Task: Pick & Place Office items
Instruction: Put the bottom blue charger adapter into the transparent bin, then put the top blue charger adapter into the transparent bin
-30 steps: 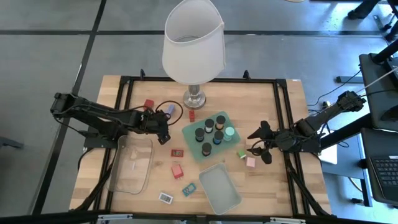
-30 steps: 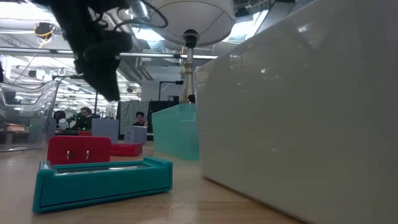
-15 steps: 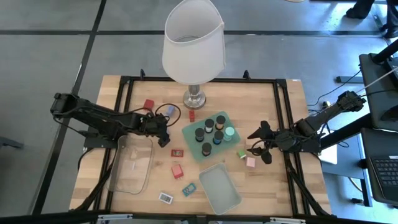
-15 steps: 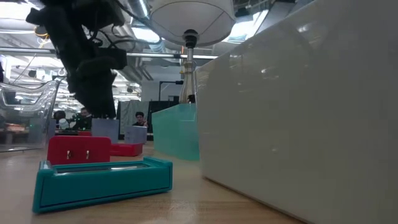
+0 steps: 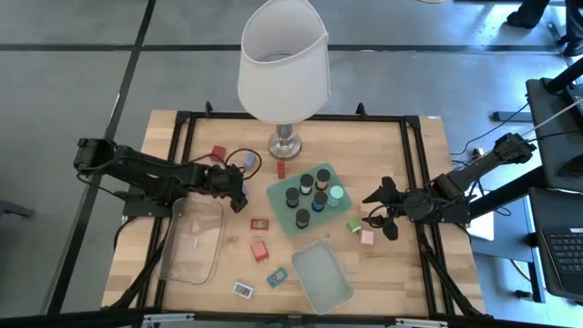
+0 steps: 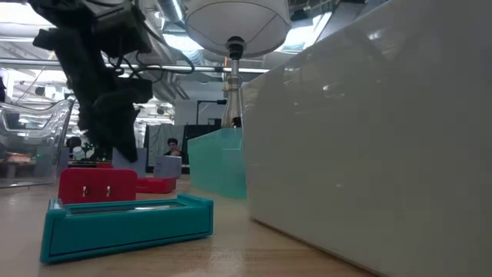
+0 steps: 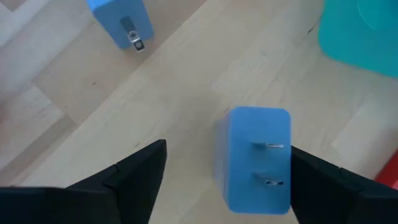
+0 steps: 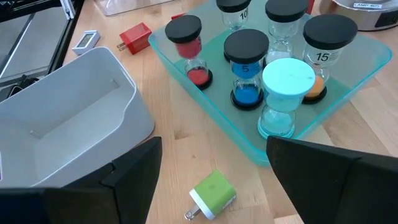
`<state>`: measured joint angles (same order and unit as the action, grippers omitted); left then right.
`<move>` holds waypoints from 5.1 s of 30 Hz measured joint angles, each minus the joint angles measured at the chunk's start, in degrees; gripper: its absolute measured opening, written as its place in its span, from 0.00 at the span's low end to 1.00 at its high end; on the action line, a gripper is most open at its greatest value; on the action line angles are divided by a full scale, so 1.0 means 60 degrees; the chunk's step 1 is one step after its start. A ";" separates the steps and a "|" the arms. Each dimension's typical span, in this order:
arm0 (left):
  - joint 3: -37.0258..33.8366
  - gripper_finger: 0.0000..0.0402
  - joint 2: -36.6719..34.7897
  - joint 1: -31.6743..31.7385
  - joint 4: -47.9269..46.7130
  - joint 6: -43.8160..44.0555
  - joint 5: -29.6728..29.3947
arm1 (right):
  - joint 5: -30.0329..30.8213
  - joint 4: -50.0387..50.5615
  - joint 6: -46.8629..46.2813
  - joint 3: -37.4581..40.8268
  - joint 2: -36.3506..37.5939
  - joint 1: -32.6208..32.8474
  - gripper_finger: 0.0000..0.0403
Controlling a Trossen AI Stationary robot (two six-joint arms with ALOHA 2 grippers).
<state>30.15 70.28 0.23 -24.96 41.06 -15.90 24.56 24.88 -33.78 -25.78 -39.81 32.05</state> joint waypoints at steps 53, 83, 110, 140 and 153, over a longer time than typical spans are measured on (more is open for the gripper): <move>0.2423 0.32 -0.1520 -0.9372 -0.7726 0.7741 -0.0239 | -0.0022 0.0004 -0.0004 0.0000 -0.0004 -0.0004 0.72; 0.0614 0.51 -0.2191 -0.7907 -0.5943 0.8166 -0.0132 | 0.0003 0.0003 -0.0002 0.0000 -0.0004 -0.0004 0.72; 0.2325 0.59 -0.2187 -0.2384 -0.1426 0.0070 -0.5524 | -0.0004 0.0004 -0.0002 0.0000 -0.0004 -0.0004 0.72; 0.2175 0.64 0.2540 0.3013 0.0495 -0.0969 -0.1923 | -0.0008 0.0002 -0.0004 0.0000 -0.0004 -0.0004 0.72; 0.2175 0.61 0.3375 0.3053 0.0985 -0.0568 -0.1701 | -0.0008 0.0001 -0.0004 0.0000 -0.0004 -0.0004 0.72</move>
<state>43.20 90.53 18.55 -19.05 37.65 -26.10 24.51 24.89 -33.80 -25.78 -39.83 32.03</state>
